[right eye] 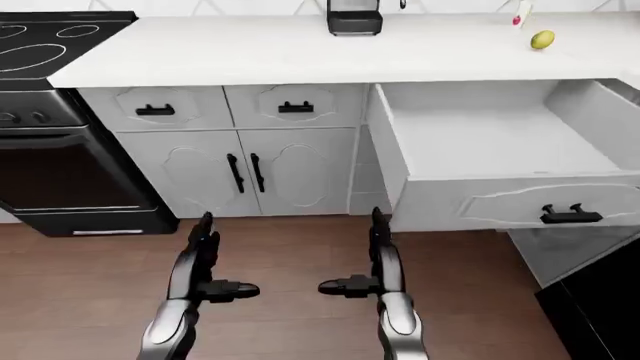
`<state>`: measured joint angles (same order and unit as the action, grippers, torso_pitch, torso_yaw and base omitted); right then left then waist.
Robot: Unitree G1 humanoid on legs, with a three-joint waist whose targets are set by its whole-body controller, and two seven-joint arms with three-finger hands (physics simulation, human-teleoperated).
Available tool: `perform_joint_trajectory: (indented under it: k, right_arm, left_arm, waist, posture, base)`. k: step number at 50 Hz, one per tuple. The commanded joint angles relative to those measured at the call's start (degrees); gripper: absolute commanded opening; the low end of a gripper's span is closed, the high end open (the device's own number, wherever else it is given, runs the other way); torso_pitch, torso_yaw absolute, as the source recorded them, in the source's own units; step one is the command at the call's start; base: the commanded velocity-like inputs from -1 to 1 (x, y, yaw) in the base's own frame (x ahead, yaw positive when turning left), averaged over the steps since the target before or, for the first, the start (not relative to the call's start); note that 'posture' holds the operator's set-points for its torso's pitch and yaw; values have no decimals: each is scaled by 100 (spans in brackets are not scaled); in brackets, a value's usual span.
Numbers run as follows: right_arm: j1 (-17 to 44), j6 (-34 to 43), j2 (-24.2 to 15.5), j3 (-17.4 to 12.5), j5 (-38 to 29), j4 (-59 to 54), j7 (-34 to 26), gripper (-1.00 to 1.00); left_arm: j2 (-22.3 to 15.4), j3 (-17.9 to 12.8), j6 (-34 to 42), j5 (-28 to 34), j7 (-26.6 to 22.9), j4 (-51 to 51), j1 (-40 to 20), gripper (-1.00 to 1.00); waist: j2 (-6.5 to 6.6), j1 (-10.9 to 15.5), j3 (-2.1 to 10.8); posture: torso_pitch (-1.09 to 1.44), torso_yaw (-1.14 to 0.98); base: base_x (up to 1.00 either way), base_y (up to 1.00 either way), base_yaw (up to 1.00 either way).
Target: Close the right drawer.
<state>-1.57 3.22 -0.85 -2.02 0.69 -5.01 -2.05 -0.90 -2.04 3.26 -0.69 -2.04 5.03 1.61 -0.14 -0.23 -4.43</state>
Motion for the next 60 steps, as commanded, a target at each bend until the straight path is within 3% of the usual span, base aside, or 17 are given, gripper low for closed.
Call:
perform_joint_trajectory:
  k: [1, 3, 4, 5, 7, 8, 24, 45, 53, 60]
  right_arm:
    - [103, -371, -9, -37, 171, 659, -89, 100]
    - [1, -570, -2, -27, 138, 870, -58, 100]
    - [-53, -672, 5, -4, 136, 954, -84, 100]
    - [-116, -783, 3, 36, 53, 1013, -85, 100]
    - [-250, -793, 18, 39, 137, 1257, -157, 100]
    - [-274, -801, 22, 31, 171, 1309, -178, 100]
    - [-803, -844, 121, -266, 896, 3297, -238, 100]
    - [-892, -1185, 160, -442, 1242, 3547, -195, 100]
    - [-859, -1181, 165, -485, 1217, 3554, -170, 100]
    - [-864, -1213, 164, -483, 1197, 3521, -163, 100]
  left_arm:
    - [-18, 53, -572, 174, 88, -781, -32, 100]
    - [-38, 128, -1221, 886, 517, -1011, 127, 100]
    - [-11, 179, -1400, 845, 437, -1074, 177, 100]
    - [2, 194, -1394, 932, 459, -1218, 214, 100]
    - [8, 279, -1577, 1191, 502, -1591, 390, 100]
    - [12, 307, -1660, 1358, 558, -1666, 437, 100]
    - [32, 1133, -956, 2594, 319, -4434, 1096, 100]
    - [-273, 1859, -1314, 3140, 334, -5269, 1482, 100]
    - [-271, 1810, -1316, 3081, 405, -5264, 1464, 100]
    - [-192, 1474, -1305, 2616, 513, -5360, 1440, 100]
  waist:
    - [-45, -12, 5]
    - [-11, 43, 362]
    - [-12, 41, 292]
    - [-53, 23, 117]
    - [-54, 34, 402]
    - [-53, 37, 425]
    - [-25, 46, 490]
    - [-39, 52, 401]
    - [-36, 62, 402]
    - [-36, 59, 413]
  posture:
    - [0, 0]
    - [0, 0]
    - [0, 0]
    - [0, 0]
    - [0, 0]
    - [0, 0]
    - [0, 0]
    - [0, 0]
    - [0, 0]
    - [0, 0]
  base:
    - [0, 0, 0]
    - [0, 0, 0]
    - [0, 0, 0]
    - [0, 0, 0]
    - [0, 0, 0]
    - [0, 0, 0]
    - [0, 0, 0]
    - [0, 0, 0]
    - [0, 0, 0]
    - [0, 0, 0]
